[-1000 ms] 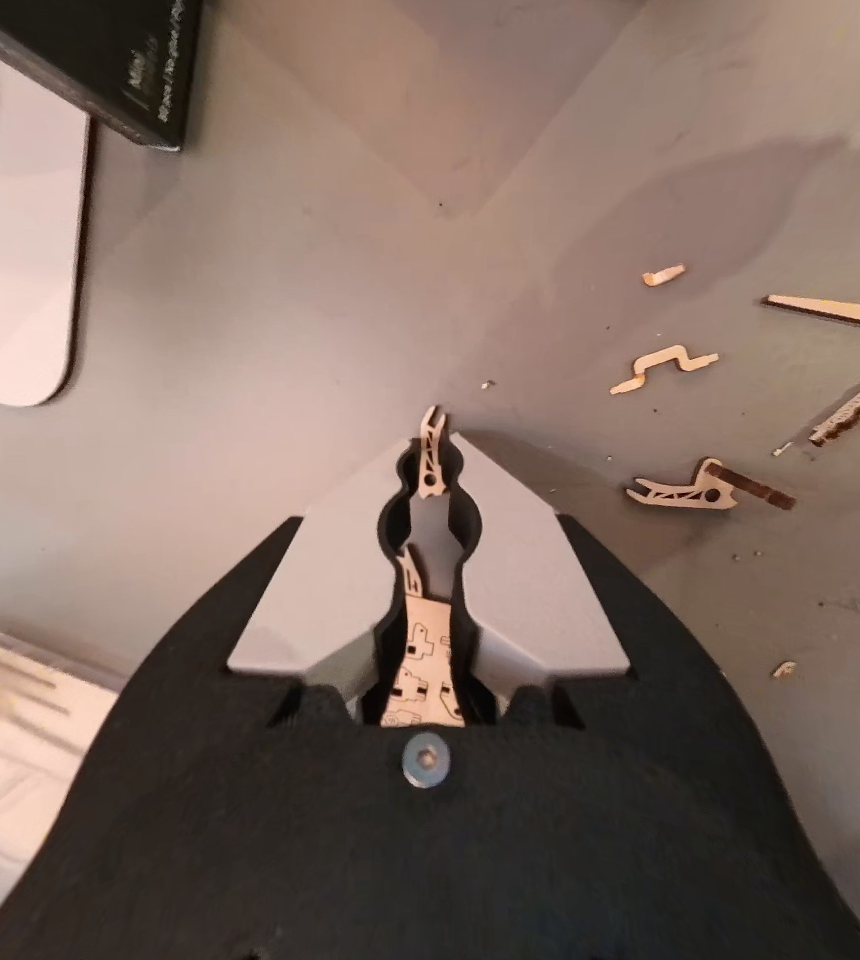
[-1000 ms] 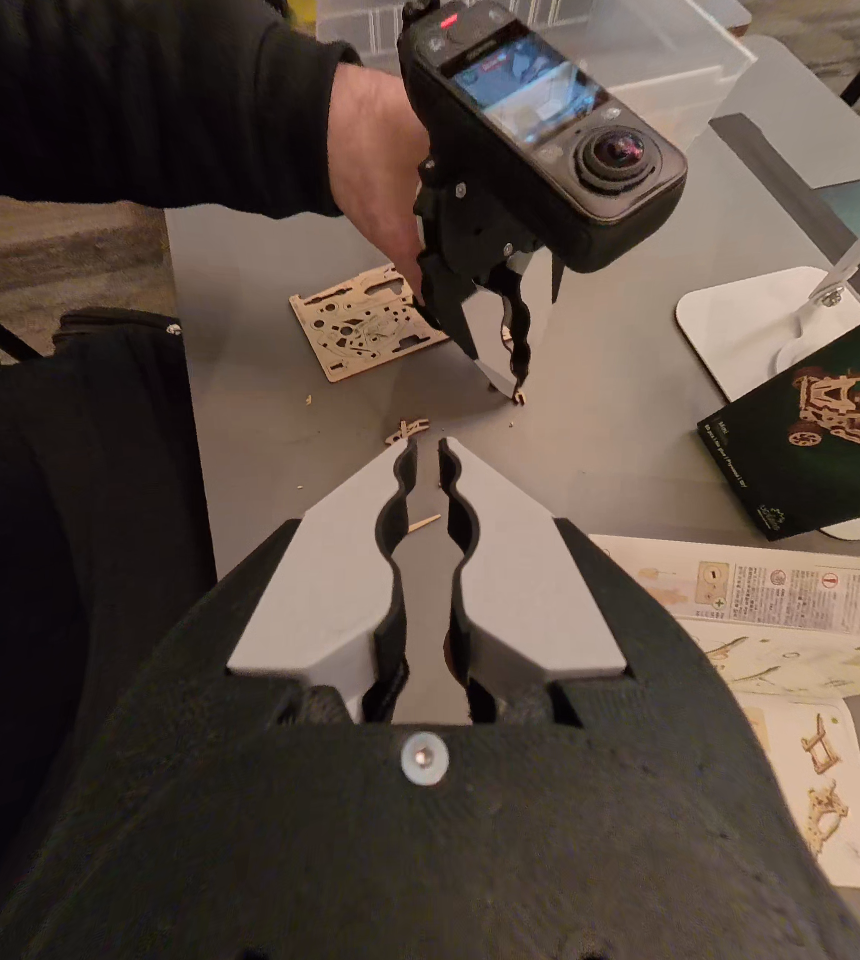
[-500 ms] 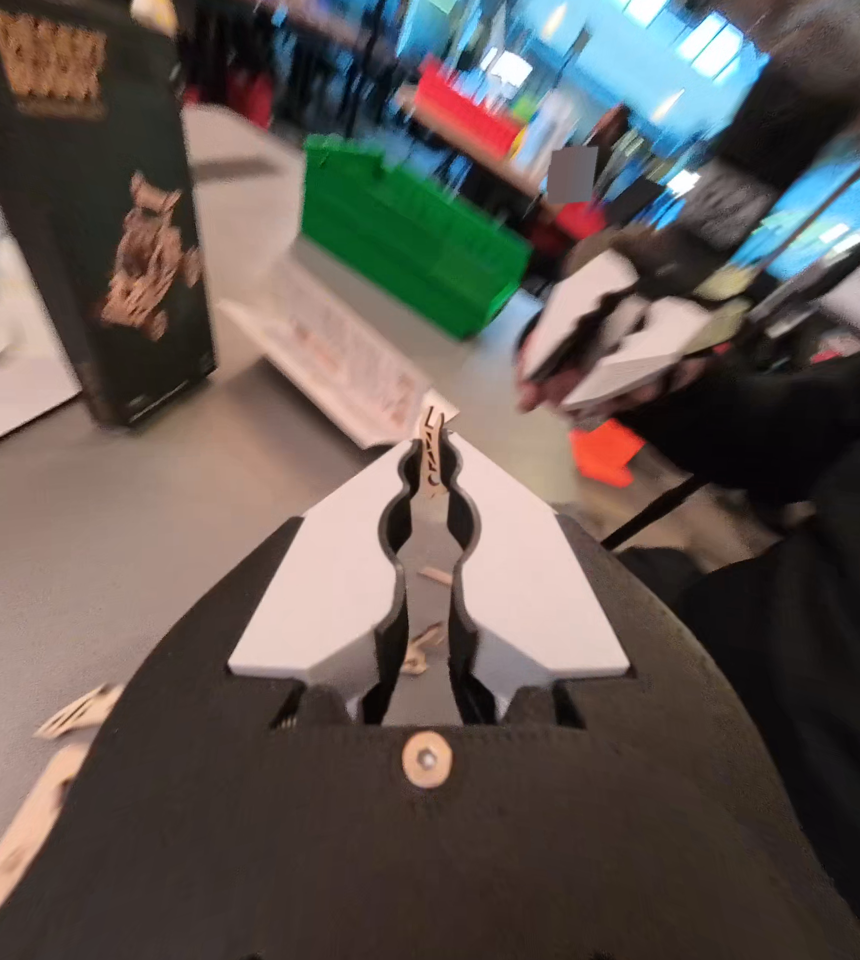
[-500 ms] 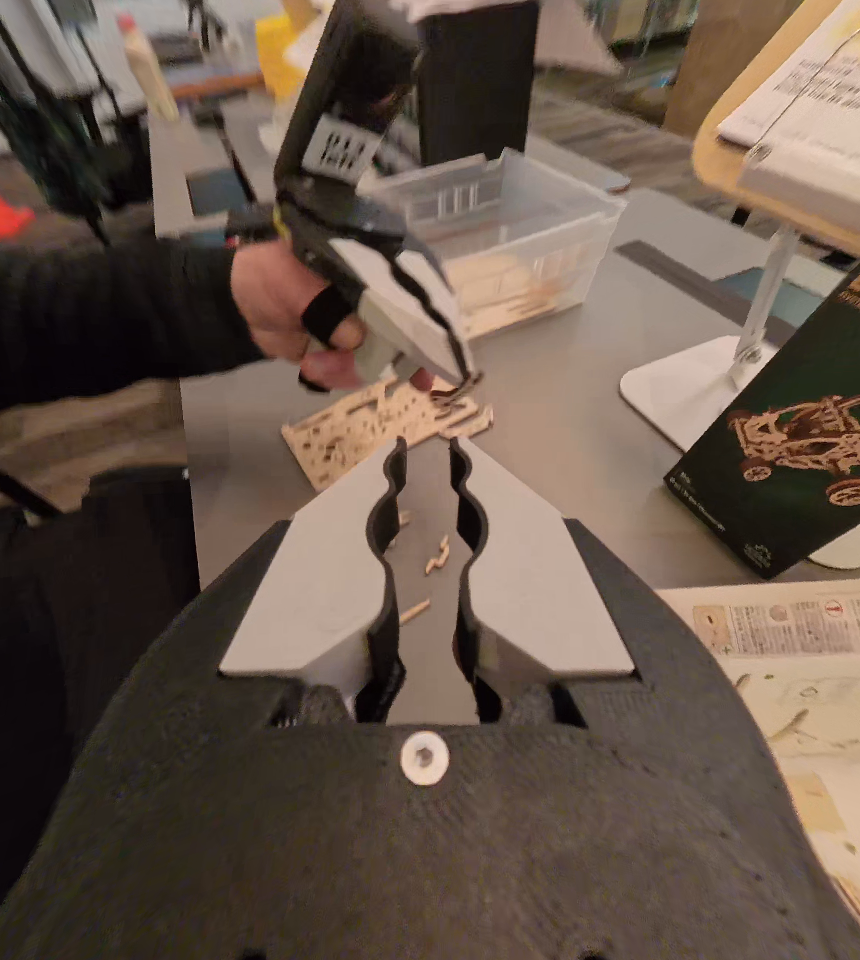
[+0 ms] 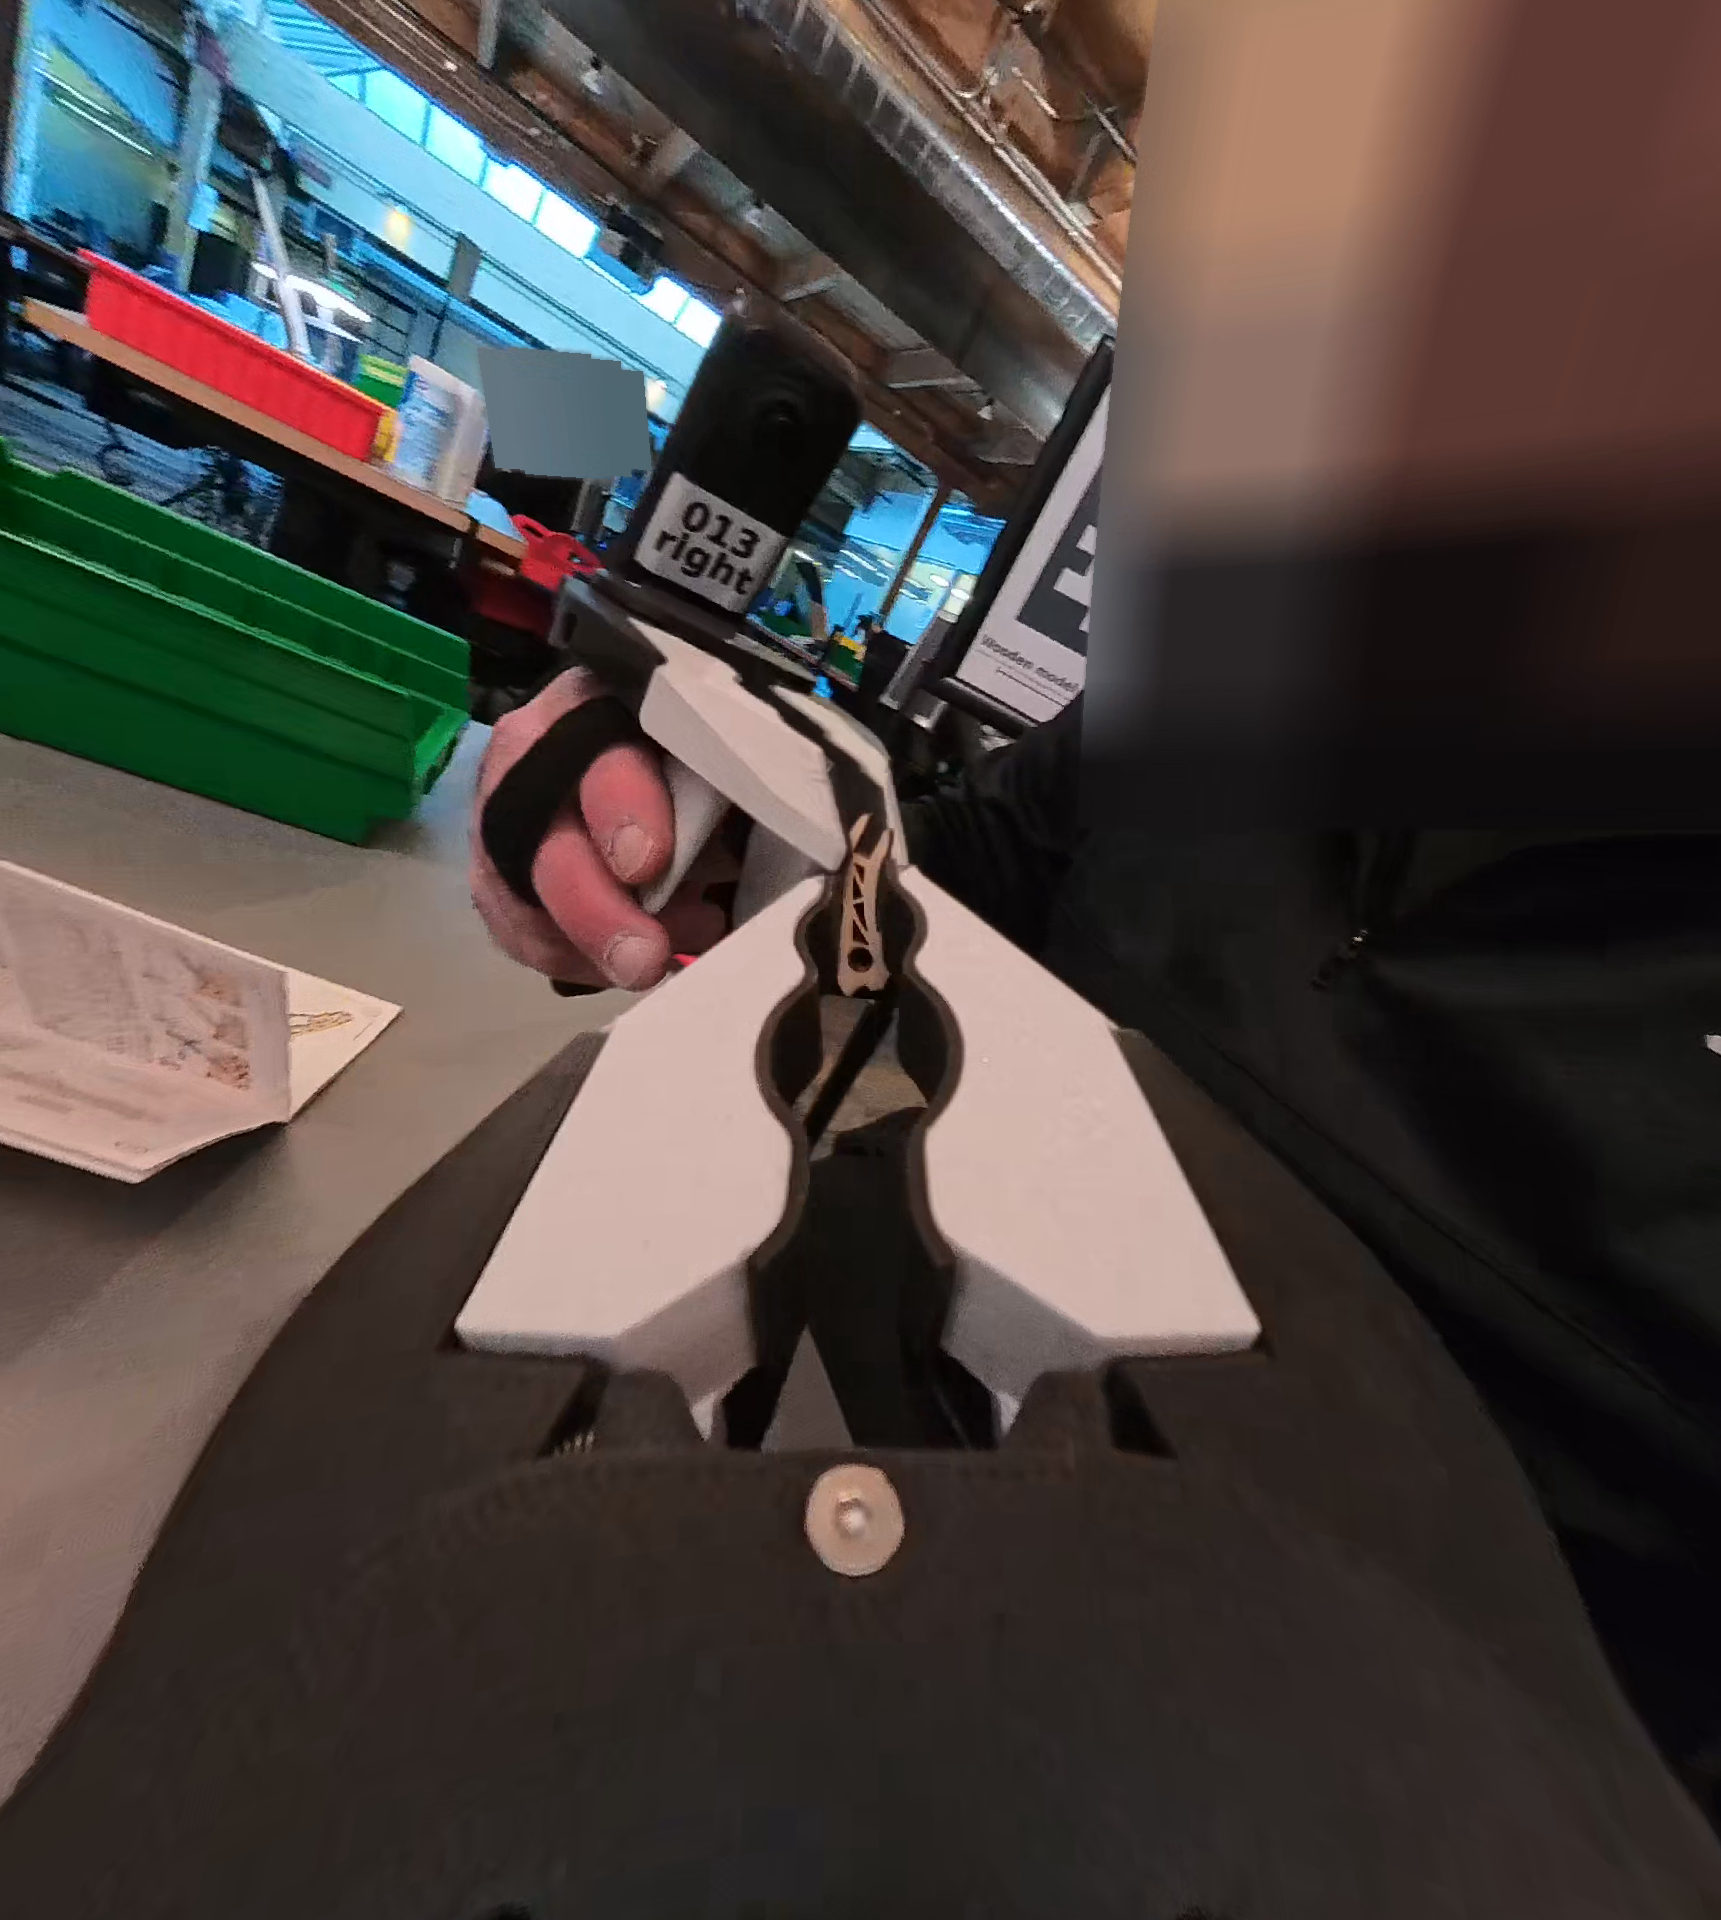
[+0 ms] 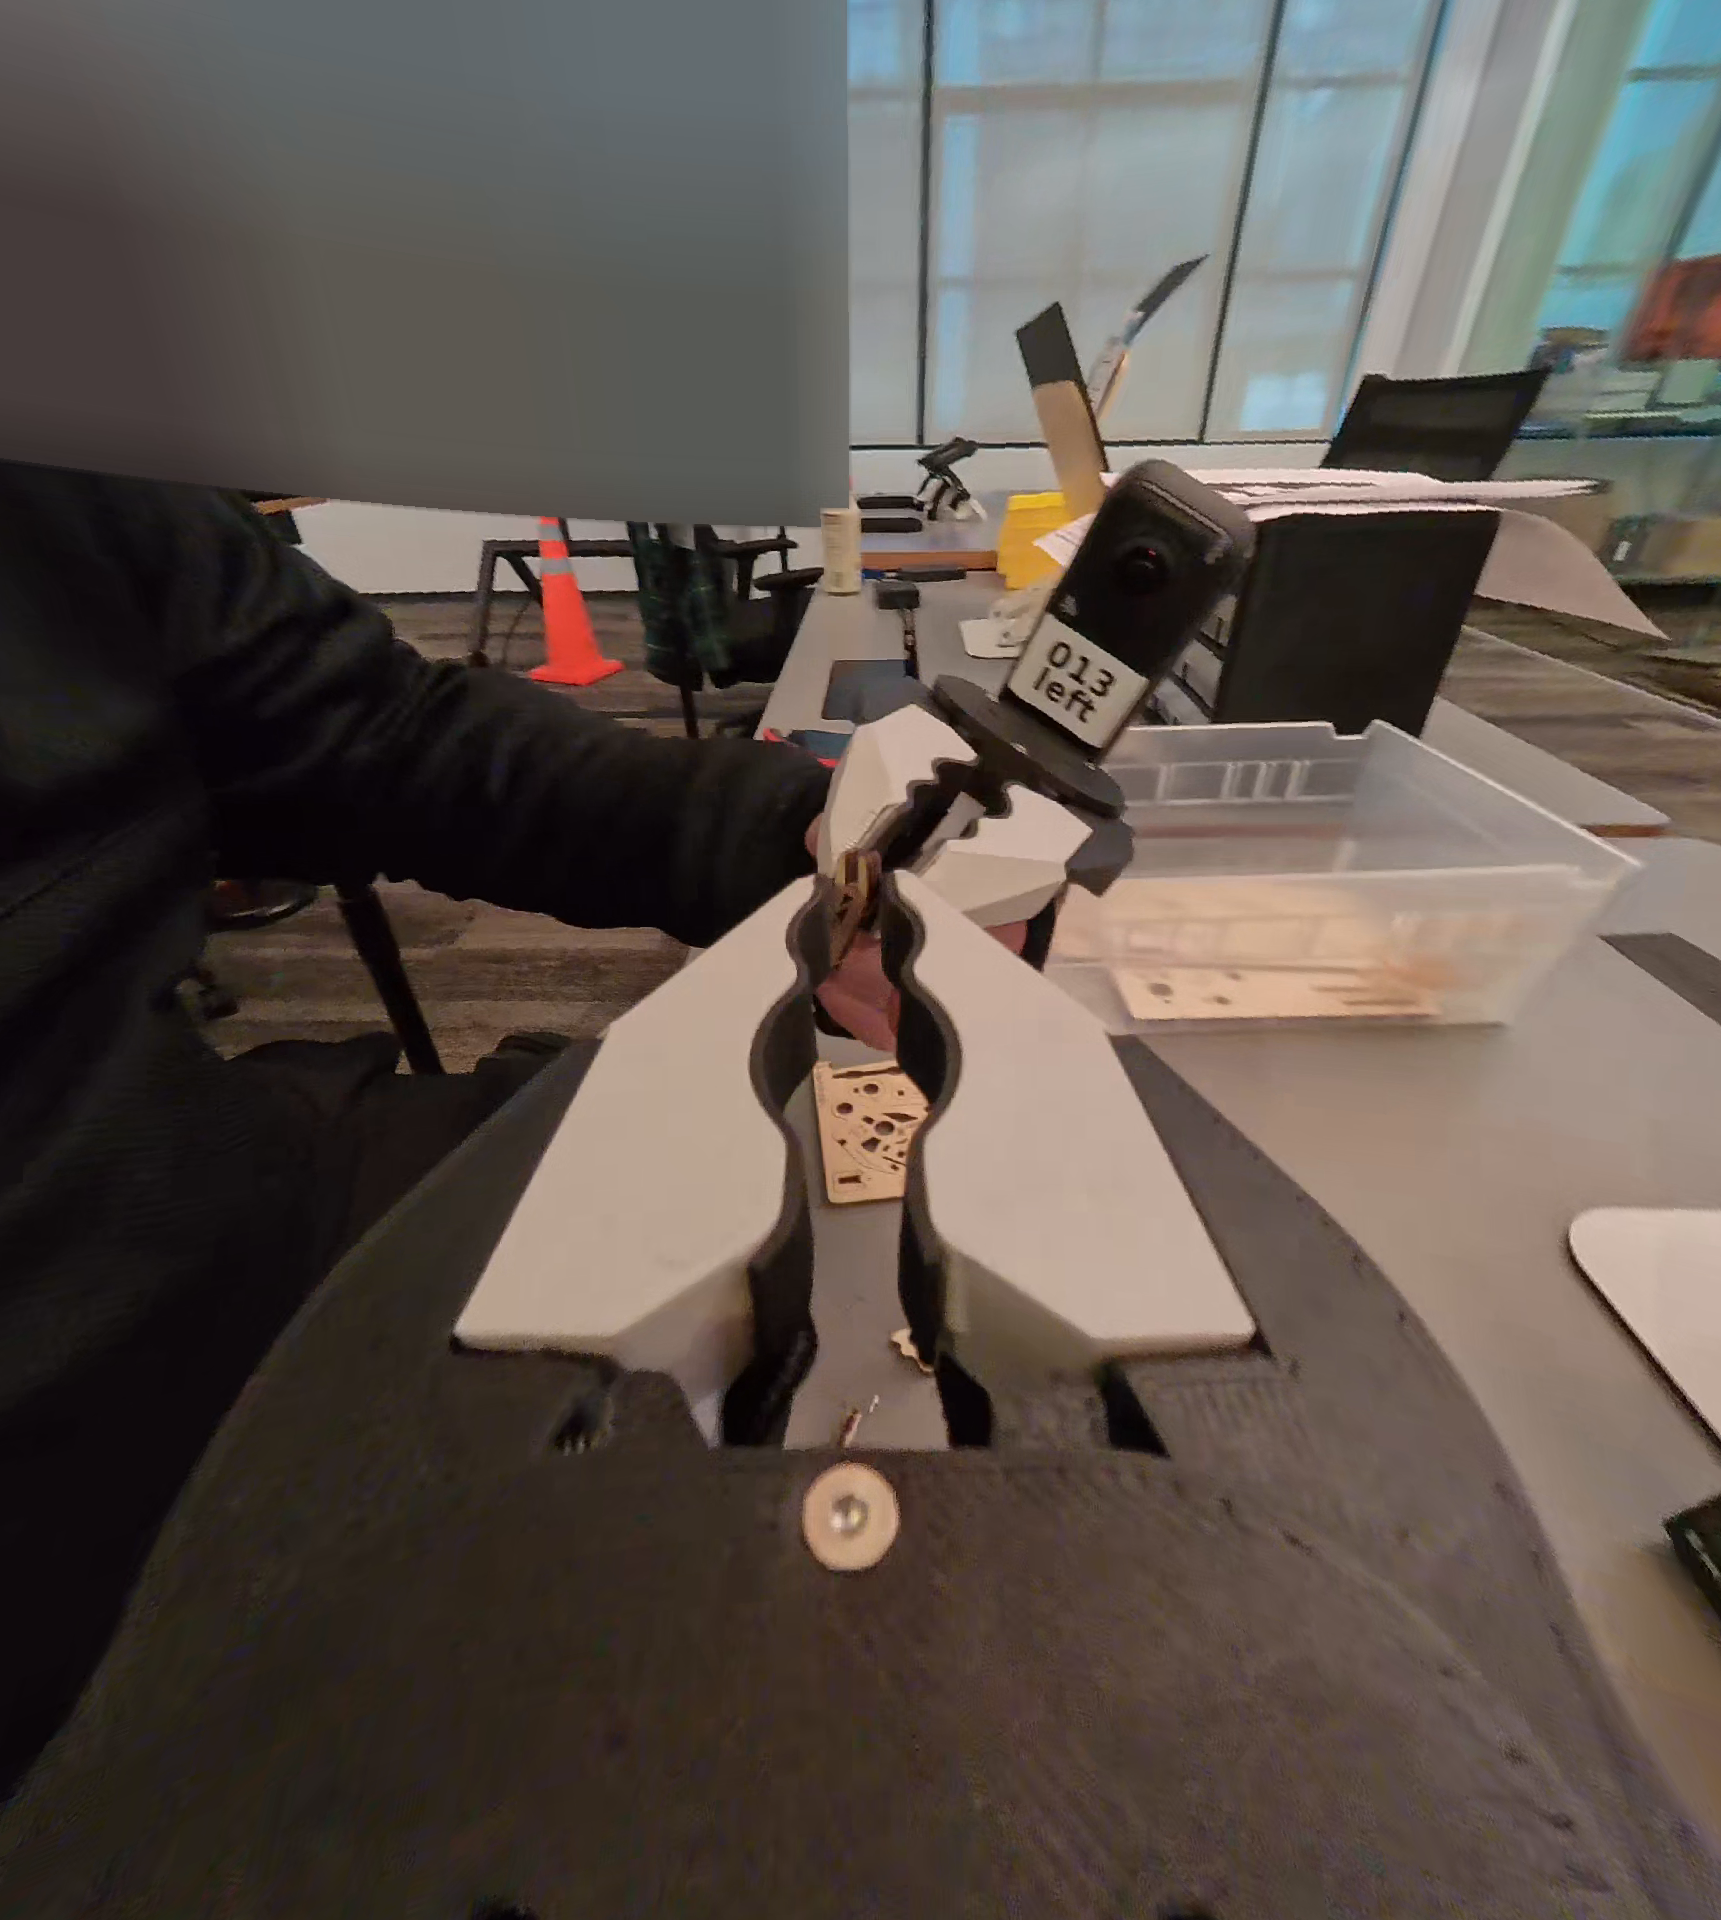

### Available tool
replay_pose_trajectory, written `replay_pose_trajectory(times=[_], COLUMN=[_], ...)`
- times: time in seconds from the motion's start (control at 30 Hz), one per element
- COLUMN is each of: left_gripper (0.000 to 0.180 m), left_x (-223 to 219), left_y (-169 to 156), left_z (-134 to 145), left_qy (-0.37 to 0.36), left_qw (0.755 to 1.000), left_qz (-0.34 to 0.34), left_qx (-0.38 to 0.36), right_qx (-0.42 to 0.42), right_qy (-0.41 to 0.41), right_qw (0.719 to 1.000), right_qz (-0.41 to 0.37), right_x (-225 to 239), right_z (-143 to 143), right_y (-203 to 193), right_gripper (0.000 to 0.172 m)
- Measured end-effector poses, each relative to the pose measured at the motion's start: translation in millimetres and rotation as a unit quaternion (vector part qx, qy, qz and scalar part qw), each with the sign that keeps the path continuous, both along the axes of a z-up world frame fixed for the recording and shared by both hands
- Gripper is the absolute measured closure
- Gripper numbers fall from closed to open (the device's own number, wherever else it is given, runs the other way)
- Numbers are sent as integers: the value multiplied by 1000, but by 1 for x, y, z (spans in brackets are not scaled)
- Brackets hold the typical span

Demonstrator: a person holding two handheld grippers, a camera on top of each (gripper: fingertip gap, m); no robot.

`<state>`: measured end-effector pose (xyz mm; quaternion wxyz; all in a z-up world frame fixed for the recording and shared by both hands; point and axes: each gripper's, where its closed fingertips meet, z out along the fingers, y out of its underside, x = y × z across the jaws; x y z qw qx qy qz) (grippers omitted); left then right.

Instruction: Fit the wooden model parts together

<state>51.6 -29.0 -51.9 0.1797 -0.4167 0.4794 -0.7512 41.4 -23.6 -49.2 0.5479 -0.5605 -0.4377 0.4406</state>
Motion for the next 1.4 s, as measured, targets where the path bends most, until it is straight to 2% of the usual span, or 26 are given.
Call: replay_pose_trajectory(times=[0.17, 0.3, 0.4, 0.47, 0.57, 0.73, 0.83, 0.9, 0.97, 1.07, 1.17, 1.23, 1.33, 1.4], left_gripper=[172, 163, 152, 152, 152, 155, 177, 179, 179, 179, 179, 179, 175, 150], left_x=[2, 7, 3, 5, 10, 22, 25, 24, 21, 16, 15, 16, 18, 18], left_y=[3, 27, 27, 32, 35, 17, 18, 20, 11, 2, -7, -9, -4, 14], left_z=[4, 2, -3, -9, -6, -17, -15, -16, -11, 0, -3, -4, -9, -17], left_qy=[-7, 12, 38, 71, 75, 101, 96, 93, 77, 47, 46, 45, 61, 95], left_qw=[1000, 998, 990, 973, 951, 941, 940, 939, 952, 967, 976, 981, 981, 968], left_qz=[-14, 63, 114, 175, 242, 246, 260, 264, 235, 197, 153, 134, 142, 197], left_qx=[-19, -8, 68, 135, 175, 209, 198, 199, 181, 155, 145, 129, 116, 123], right_qx=[-11, -18, -26, -48, -78, -76, -72, -69, -72, -78, -84, -82, -64, -31], right_qy=[19, 38, 28, 47, 94, 99, 98, 97, 99, 92, 86, 84, 59, 38], right_qw=[1000, 998, 995, 992, 984, 982, 981, 981, 983, 986, 989, 990, 992, 989], right_qz=[6, -42, -87, -105, -127, -145, -150, -150, -134, -114, -86, -73, -93, -139], right_x=[2, 16, 25, 30, 36, 31, 28, 27, 25, 21, 14, 9, 10, 17], right_z=[5, 12, 7, 6, 8, 4, 4, 5, 8, 9, 9, 10, 6, 6], right_y=[2, 15, 22, 24, 27, 24, 22, 21, 16, 10, 2, -2, 1, 9], right_gripper=[167, 167, 167, 168, 167, 167, 167, 169, 169, 158, 161, 170, 171, 171])
